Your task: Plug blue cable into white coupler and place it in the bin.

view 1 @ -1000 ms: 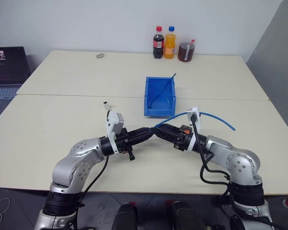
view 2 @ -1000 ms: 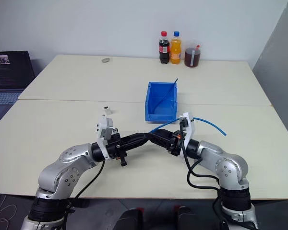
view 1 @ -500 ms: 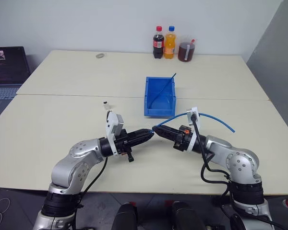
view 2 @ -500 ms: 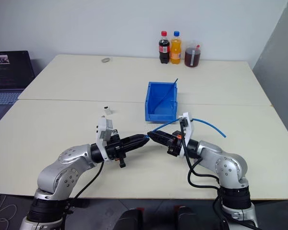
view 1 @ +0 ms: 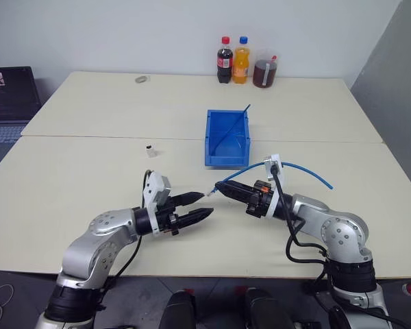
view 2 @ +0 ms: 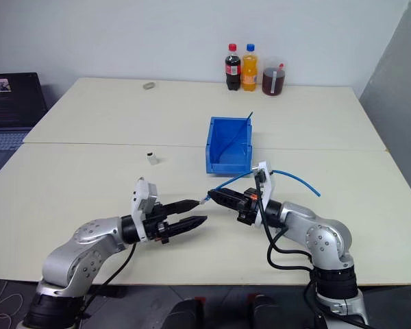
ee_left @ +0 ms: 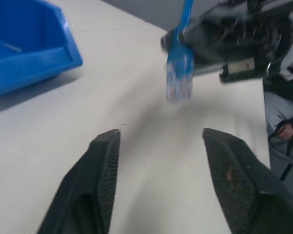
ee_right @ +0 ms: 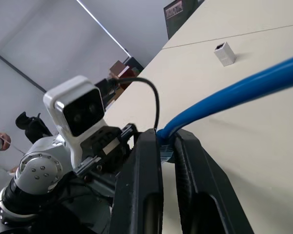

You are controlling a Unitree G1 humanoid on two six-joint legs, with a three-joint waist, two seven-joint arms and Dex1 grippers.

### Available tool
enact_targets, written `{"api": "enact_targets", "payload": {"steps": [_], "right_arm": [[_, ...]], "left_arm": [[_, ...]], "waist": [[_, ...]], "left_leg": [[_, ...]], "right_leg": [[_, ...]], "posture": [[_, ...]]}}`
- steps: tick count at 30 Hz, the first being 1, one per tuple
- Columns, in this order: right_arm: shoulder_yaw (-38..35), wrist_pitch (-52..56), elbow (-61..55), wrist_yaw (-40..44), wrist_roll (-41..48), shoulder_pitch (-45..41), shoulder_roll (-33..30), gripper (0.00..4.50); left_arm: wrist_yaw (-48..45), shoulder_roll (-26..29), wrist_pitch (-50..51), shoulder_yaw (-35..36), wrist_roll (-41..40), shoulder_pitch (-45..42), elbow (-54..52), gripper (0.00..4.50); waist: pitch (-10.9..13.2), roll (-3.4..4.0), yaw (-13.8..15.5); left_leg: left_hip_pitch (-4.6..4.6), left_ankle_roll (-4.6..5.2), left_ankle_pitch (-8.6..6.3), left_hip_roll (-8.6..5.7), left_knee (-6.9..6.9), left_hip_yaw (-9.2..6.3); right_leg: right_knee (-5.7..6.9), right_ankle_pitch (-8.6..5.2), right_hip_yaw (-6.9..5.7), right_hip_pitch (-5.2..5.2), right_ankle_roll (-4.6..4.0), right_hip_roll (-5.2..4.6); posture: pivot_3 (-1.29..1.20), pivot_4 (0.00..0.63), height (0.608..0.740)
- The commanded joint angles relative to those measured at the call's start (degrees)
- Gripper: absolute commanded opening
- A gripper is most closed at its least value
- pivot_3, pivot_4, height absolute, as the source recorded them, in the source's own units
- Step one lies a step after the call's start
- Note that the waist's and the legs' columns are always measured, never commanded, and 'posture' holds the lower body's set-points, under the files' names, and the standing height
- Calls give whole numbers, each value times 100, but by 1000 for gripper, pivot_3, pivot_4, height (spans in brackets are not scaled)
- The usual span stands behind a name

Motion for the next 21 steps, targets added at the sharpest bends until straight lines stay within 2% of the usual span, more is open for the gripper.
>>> {"api": "enact_targets", "payload": {"steps": [1,3,5,9,11,21], "right_arm": [[-67,-219,-78,127,-33,-78,-118,61],[-59,-296,-34,152,-89,-79,-183,60],[-24,-363,6,187,-151,-80,-238,60],[50,-430,21,272,-249,-75,-353,59],[76,-448,32,305,-276,-87,-395,58],[130,-489,62,334,-286,-218,-431,56]], "left_arm": [[12,243,-502,331,315,481,-210,3821],[234,190,-972,473,640,726,13,4284],[838,-136,-1327,729,867,683,437,4500],[2348,-418,-1412,922,1790,262,1179,4500],[2909,-581,-1213,985,1959,-85,1395,4500],[4172,-1123,-752,957,2354,-2010,2806,4500]], "waist": [[1,1,1],[1,2,-3],[2,2,10],[3,-2,43],[4,-9,36],[4,-13,35]], "left_leg": [[0,0,0,1,-3,1],[1,0,0,2,-7,4],[1,0,-1,1,-10,8],[-2,0,0,0,-4,-2],[-2,0,0,-2,-3,-2],[-11,0,0,-5,1,-4]], "right_leg": [[-4,0,1,0,0,0],[-7,-1,3,-1,-1,-1],[-9,-1,4,-2,-3,-4],[-8,0,-1,1,0,-5],[-8,2,-4,1,4,-4],[-8,17,-10,1,-16,-4]], "posture": [[0,150,740],[0,150,740],[0,150,740],[0,150,740],[0,150,740],[0,150,740]]}}
